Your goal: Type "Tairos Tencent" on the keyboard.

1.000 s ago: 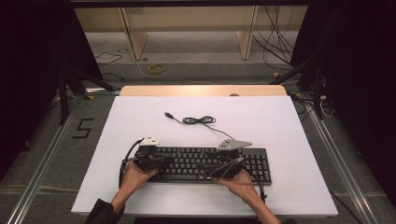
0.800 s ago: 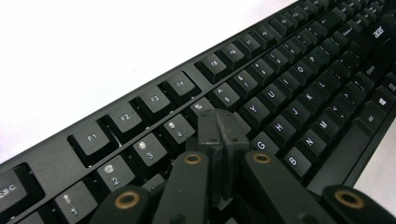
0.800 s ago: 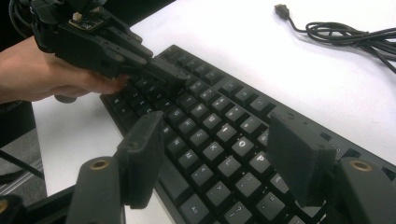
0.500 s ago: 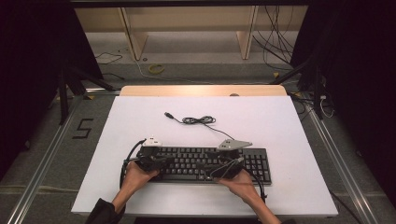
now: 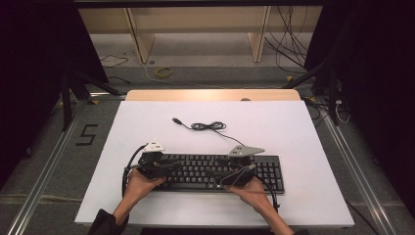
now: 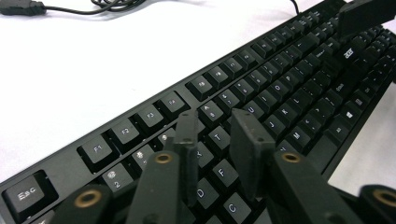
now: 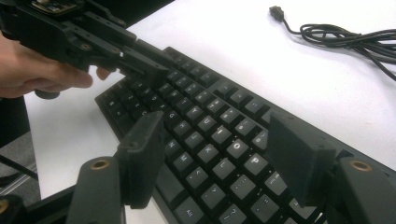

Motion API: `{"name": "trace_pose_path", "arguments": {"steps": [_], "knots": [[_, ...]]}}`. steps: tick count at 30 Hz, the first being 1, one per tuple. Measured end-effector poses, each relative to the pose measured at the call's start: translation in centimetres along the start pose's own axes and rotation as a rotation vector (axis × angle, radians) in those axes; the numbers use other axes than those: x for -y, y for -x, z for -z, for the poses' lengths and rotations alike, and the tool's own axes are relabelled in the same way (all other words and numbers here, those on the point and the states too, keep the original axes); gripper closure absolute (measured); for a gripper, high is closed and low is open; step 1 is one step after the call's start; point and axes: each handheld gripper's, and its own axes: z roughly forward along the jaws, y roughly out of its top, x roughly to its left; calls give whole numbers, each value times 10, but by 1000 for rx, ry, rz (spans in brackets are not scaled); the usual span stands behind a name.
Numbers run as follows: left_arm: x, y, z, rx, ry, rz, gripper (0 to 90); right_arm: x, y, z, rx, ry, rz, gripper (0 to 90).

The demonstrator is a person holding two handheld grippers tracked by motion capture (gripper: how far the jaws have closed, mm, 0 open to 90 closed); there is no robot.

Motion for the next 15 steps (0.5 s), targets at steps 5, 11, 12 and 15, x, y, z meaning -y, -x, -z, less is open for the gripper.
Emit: {"name": "trace_pose_path", "arguments": {"steps": [5, 11, 12, 15], "knots": [[0, 1, 2, 12, 2, 4, 641, 0, 1, -1, 3, 0, -3, 379], [1, 1, 5, 15, 12, 15, 519, -2, 2, -2, 11, -3, -3, 374], [1, 0, 5, 18, 13, 16, 491, -3, 2, -3, 11, -2, -6, 375], [2, 0, 6, 19, 17, 21, 465, -3, 2, -5, 13, -1, -6, 375]]}}
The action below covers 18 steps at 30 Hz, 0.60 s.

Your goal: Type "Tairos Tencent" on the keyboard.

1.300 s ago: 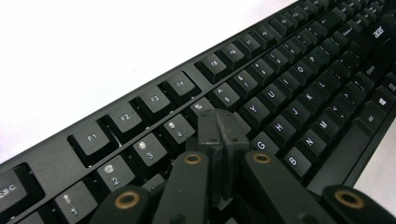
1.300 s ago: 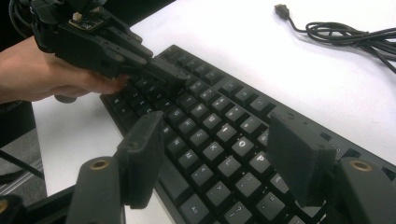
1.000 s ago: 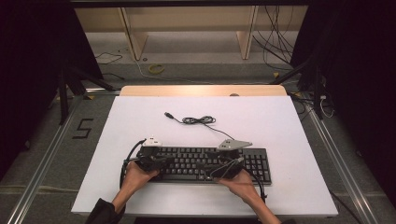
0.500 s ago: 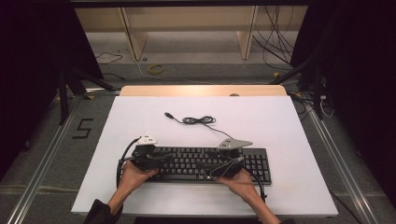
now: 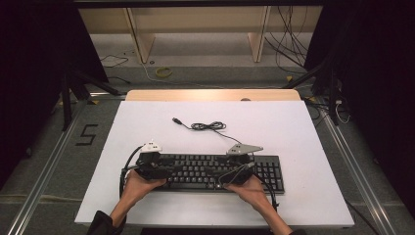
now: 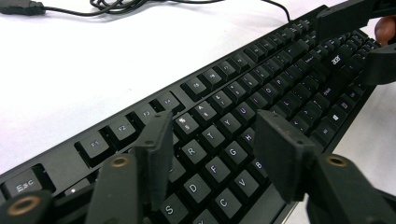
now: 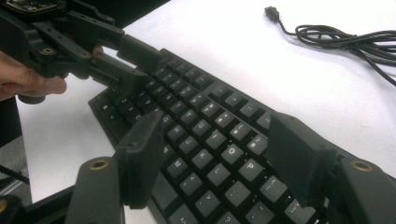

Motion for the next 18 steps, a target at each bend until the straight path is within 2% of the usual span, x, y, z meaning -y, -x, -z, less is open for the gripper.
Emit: {"name": "trace_pose_path", "arguments": {"steps": [9, 15, 18], "knots": [[1, -1, 8, 10, 31, 15, 400, -4, 1, -6, 9, -6, -1, 407], [3, -1, 13, 15, 43, 25, 374, -6, 0, -11, 22, -27, 4, 470], [4, -2, 14, 22, 50, 36, 358, -7, 0, -15, 41, -48, 10, 551]]}}
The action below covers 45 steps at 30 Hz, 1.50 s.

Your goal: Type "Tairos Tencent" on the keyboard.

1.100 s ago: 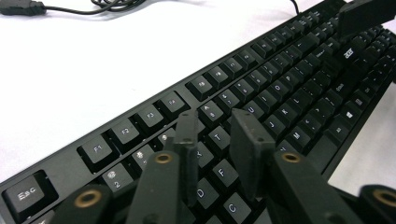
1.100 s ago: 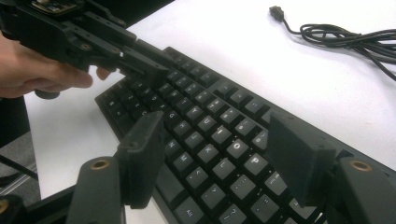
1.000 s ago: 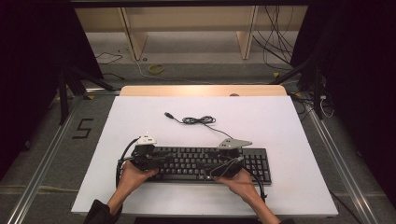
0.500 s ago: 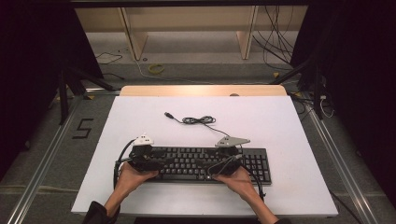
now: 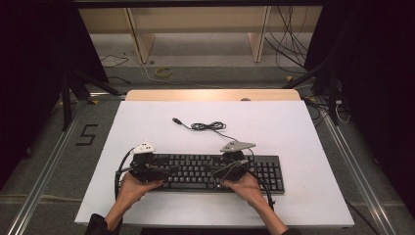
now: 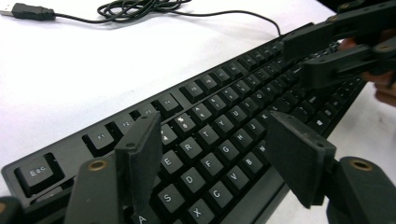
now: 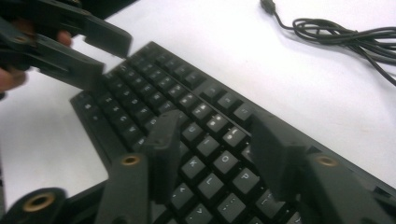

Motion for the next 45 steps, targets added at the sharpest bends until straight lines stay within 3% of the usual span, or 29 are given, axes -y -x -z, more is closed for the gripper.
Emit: {"name": "trace_pose_path", "arguments": {"steps": [17, 45], "knots": [[4, 0, 10, 13, 36, 11, 329, 1, 0, -20, 40, -85, 27, 893], [14, 3, 20, 21, 74, 10, 317, 5, 2, -29, 45, -142, 23, 900]]}}
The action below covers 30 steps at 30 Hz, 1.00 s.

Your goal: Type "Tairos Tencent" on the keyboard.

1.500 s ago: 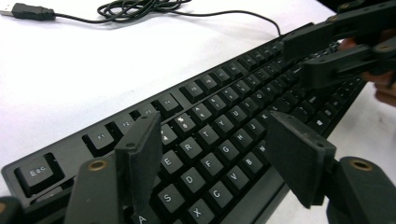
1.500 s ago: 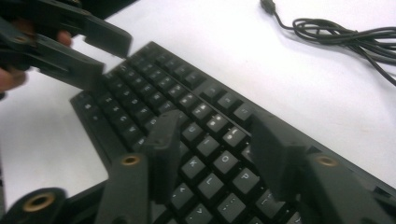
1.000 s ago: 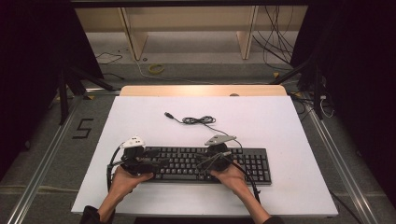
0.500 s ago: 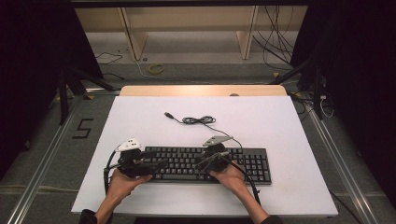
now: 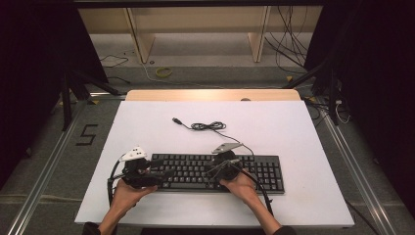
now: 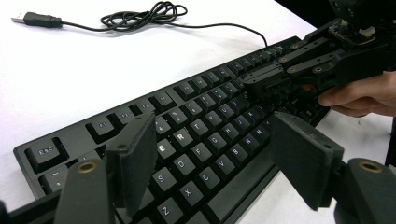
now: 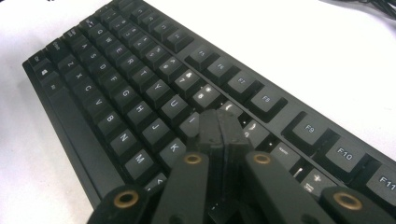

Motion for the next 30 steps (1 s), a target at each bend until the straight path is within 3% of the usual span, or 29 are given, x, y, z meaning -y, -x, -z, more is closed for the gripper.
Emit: {"name": "trace_pose_path", "arguments": {"steps": [17, 23, 30], "knots": [[3, -1, 0, -5, -9, 5, 318, 3, -1, -3, 10, -9, 16, 900], [3, -3, -1, -5, -12, 6, 318, 1, 1, 3, -8, 29, -20, 893], [3, -4, -1, -8, -13, 7, 319, 0, 3, 11, -17, 67, -29, 846]]}}
